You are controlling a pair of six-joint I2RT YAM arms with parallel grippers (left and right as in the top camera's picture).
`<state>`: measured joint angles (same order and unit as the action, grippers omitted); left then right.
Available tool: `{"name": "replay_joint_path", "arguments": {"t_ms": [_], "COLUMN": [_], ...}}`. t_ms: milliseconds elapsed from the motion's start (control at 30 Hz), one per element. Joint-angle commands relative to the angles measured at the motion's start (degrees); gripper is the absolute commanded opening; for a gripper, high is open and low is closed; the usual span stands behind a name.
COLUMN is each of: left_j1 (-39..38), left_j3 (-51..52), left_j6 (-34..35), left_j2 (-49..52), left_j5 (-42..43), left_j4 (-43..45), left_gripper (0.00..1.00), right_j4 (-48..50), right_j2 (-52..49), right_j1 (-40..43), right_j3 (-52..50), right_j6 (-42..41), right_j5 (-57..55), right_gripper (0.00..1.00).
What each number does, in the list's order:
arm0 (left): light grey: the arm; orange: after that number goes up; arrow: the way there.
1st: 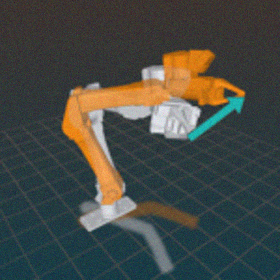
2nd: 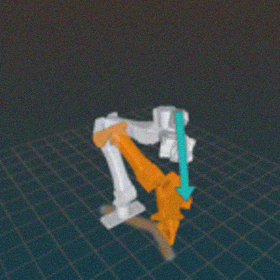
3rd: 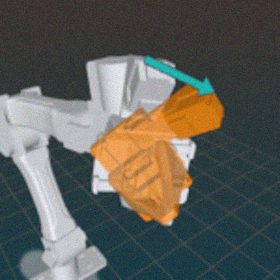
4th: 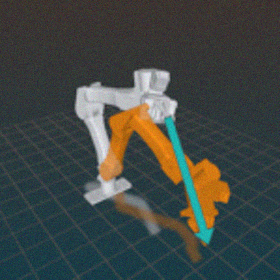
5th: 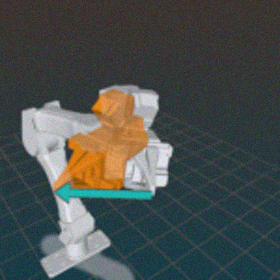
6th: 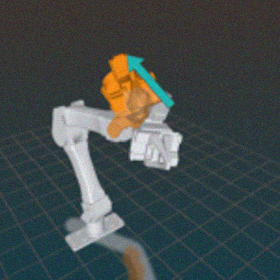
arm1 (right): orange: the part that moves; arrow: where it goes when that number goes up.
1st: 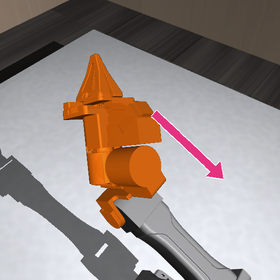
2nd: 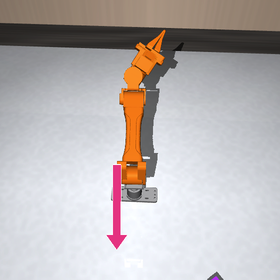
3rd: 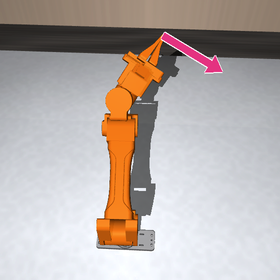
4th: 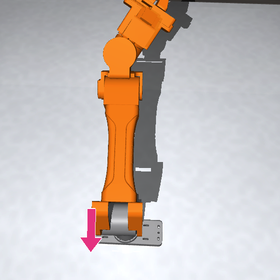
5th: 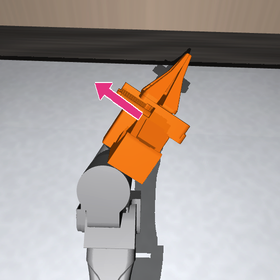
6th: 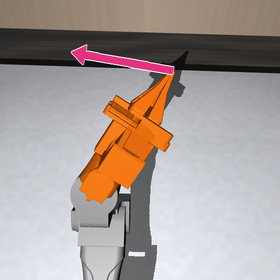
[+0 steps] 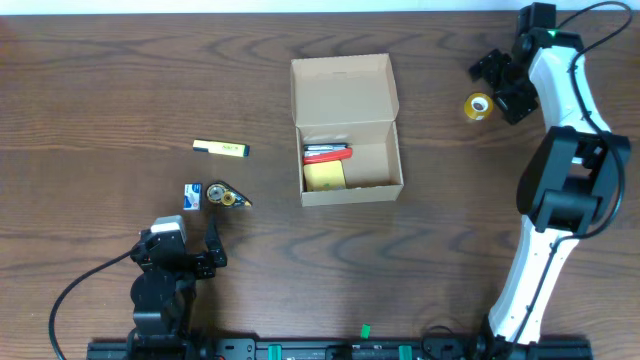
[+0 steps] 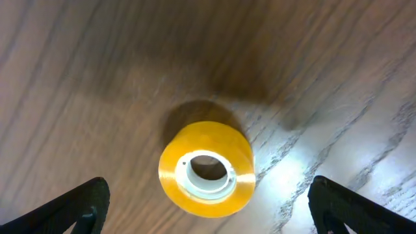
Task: Pack container
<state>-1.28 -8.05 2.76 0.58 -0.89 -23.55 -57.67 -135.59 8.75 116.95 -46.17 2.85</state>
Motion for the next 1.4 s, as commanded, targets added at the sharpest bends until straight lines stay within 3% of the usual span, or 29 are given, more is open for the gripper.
{"name": "replay_joint_path", "arguments": {"t_ms": [0,200,400,667,933,1367], "left_j1": [0.28,0.28,0.28,0.28,0.28,0.28], "left_j3": [1.09,1.09,1.09,1.09,1.09,1.09], "left_j6": [-0.66,-0.66,-0.63,-0.63,-0.63,-0.63], "left_j2": [-0.33,-0.33,-0.33,-0.33,-0.33,-0.33], "left_j5": [-0.79,-0.79,-0.79,-0.79,-0.79,-0.79], "left_j4": [-0.33,-0.33,-0.33,-0.33,-0.33,-0.33], "left_gripper": [0.95,0.95,0.95,0.95,0.95,0.95], "right_j4": [-0.22,-0.87,-7.5,-13.25,-2.1,1.27], "right_j2": [-0.5,-0.5,-0.5,-0.5,-0.5,-0.52], "right_j1": [-0.79,-2.84,-4.76,-4.52,-4.07,-3.32], "right_j3": [1.25,1.99,1.99,2.05,2.14,1.66], "right_j6": [4.61,13.92,23.12,25.73,42.62,44.54], "right_j5": [0.42,1.03,1.38,-6.16,-7.85,-7.28], "right_gripper": [0.98,0.99,0.99,0.99,0.99,0.99]}}
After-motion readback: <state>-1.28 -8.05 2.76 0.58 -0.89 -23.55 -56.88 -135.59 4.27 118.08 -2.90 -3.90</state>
